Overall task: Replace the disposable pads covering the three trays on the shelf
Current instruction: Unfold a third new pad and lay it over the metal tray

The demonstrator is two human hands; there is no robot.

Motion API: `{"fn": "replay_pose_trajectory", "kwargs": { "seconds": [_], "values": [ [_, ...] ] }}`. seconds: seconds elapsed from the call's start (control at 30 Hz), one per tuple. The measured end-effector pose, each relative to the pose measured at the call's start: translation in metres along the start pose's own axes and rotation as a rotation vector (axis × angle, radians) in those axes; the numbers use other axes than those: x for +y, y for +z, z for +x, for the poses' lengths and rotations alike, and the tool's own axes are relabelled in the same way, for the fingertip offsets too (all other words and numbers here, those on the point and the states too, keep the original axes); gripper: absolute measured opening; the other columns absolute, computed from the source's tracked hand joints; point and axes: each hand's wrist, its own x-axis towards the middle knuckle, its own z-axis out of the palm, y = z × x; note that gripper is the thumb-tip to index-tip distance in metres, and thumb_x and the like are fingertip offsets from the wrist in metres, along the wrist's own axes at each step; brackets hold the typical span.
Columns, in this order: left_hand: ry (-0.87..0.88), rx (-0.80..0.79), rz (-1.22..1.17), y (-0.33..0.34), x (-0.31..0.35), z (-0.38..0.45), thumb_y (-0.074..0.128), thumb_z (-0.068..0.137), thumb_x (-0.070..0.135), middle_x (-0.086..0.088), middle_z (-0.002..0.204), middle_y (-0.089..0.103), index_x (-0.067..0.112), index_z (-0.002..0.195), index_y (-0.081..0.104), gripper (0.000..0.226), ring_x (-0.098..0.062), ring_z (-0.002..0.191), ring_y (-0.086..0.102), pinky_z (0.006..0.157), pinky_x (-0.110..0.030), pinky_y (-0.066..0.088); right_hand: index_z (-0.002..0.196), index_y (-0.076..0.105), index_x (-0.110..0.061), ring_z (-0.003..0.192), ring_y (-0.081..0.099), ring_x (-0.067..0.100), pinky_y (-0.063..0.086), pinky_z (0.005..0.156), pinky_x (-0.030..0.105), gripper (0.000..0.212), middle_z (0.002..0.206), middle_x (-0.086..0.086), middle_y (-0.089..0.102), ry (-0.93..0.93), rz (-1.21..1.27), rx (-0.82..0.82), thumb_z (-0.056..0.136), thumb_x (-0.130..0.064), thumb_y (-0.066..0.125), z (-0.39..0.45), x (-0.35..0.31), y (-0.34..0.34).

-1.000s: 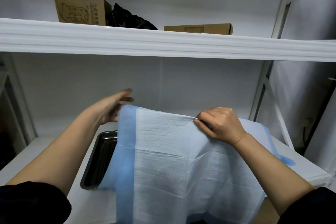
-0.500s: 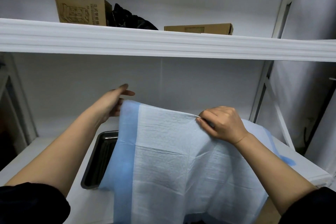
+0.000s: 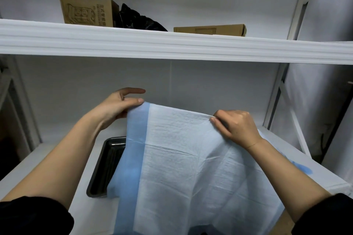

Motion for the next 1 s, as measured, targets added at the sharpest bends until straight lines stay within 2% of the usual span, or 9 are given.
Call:
{"fn": "replay_pose_trajectory", "kwargs": {
  "seconds": [0.2, 0.33, 0.43, 0.53, 0.6, 0.67, 0.73, 0.87, 1.0],
  "values": [
    [0.187, 0.322, 0.076, 0.010, 0.001, 0.012, 0.054, 0.093, 0.013, -0.003, 0.090, 0.066, 0.026, 0.090, 0.066, 0.018, -0.017, 0.083, 0.063, 0.070, -0.026, 0.056, 0.069, 0.055, -0.013, 0.043, 0.051, 0.023, 0.024, 0.044, 0.020, 0.035, 0.051, -0.001, 0.052, 0.055, 0.016, -0.035, 0.094, -0.033, 0.040, 0.003, -0.005, 0.001],
    [0.509, 0.751, 0.823, 0.031, 0.000, 0.001, 0.044, 0.087, 0.025, -0.010, 0.105, 0.061, 0.019, 0.105, 0.065, 0.028, -0.031, 0.091, 0.060, 0.079, -0.040, 0.050, 0.075, 0.057, -0.015, 0.042, 0.052, 0.023, 0.025, 0.044, 0.019, 0.030, 0.053, -0.003, 0.056, 0.098, 0.032, -0.047, 0.093, -0.033, 0.041, 0.007, -0.008, 0.000],
    [0.809, 0.369, 1.018, 0.079, 0.013, -0.021, 0.048, 0.089, 0.031, -0.002, 0.124, 0.054, 0.021, 0.122, 0.057, 0.035, -0.021, 0.090, 0.062, 0.072, -0.034, 0.050, 0.074, 0.058, -0.014, 0.042, 0.052, 0.022, 0.026, 0.043, 0.019, 0.032, 0.053, -0.003, 0.056, 0.087, 0.041, -0.059, 0.093, -0.034, 0.040, 0.010, -0.012, 0.001],
    [0.538, -0.014, 1.005, 0.106, 0.024, -0.016, 0.054, 0.090, 0.035, 0.012, 0.138, 0.043, 0.031, 0.135, 0.042, 0.047, -0.010, 0.113, 0.053, 0.084, -0.030, 0.045, 0.074, 0.058, -0.014, 0.043, 0.054, 0.023, 0.028, 0.041, 0.021, 0.034, 0.052, -0.003, 0.056, 0.067, 0.037, -0.073, 0.093, -0.035, 0.040, 0.015, -0.013, 0.000],
    [0.434, -0.098, 0.972, 0.109, 0.031, -0.006, 0.055, 0.089, 0.030, 0.011, 0.118, 0.058, 0.028, 0.119, 0.054, 0.031, -0.004, 0.094, 0.059, 0.079, -0.026, 0.044, 0.074, 0.059, -0.015, 0.043, 0.053, 0.023, 0.029, 0.040, 0.022, 0.035, 0.052, -0.003, 0.055, 0.061, 0.031, -0.071, 0.093, -0.036, 0.040, 0.016, -0.014, -0.001],
    [0.383, -0.121, 0.888, 0.107, 0.033, 0.002, 0.056, 0.087, 0.025, 0.012, 0.085, 0.063, 0.023, 0.097, 0.060, 0.011, 0.003, 0.062, 0.057, 0.067, -0.024, 0.042, 0.074, 0.060, -0.015, 0.043, 0.054, 0.022, 0.031, 0.040, 0.023, 0.035, 0.052, -0.003, 0.056, 0.063, 0.036, -0.067, 0.092, -0.037, 0.041, 0.017, -0.013, -0.004],
    [0.362, -0.097, 0.831, 0.105, 0.034, 0.008, 0.058, 0.087, 0.024, 0.013, 0.069, 0.060, 0.022, 0.087, 0.059, 0.002, 0.001, 0.052, 0.056, 0.062, -0.024, 0.044, 0.076, 0.061, -0.016, 0.047, 0.057, 0.022, 0.036, 0.042, 0.024, 0.037, 0.055, -0.004, 0.059, 0.106, 0.051, -0.087, 0.092, -0.043, 0.041, 0.017, -0.011, -0.007],
    [0.348, 0.048, 0.856, 0.103, 0.038, 0.010, 0.054, 0.088, 0.028, 0.009, 0.060, 0.059, 0.026, 0.084, 0.054, 0.005, -0.011, 0.067, 0.060, 0.060, -0.028, 0.041, 0.095, 0.059, -0.031, 0.074, 0.061, 0.017, 0.047, 0.067, 0.034, 0.030, 0.081, -0.008, 0.069, 0.420, 0.198, -0.398, 0.083, -0.057, 0.058, 0.018, 0.000, -0.015],
    [0.339, 0.222, 1.005, 0.098, 0.041, 0.015, 0.049, 0.090, 0.031, 0.004, 0.077, 0.064, 0.024, 0.094, 0.057, 0.011, -0.020, 0.089, 0.058, 0.063, -0.028, 0.034, 0.093, 0.061, -0.032, 0.084, 0.059, 0.009, 0.049, 0.076, 0.032, 0.027, 0.087, -0.017, 0.067, 0.576, 0.320, -0.644, 0.074, -0.050, 0.070, 0.013, 0.025, -0.023]
  ]
}}
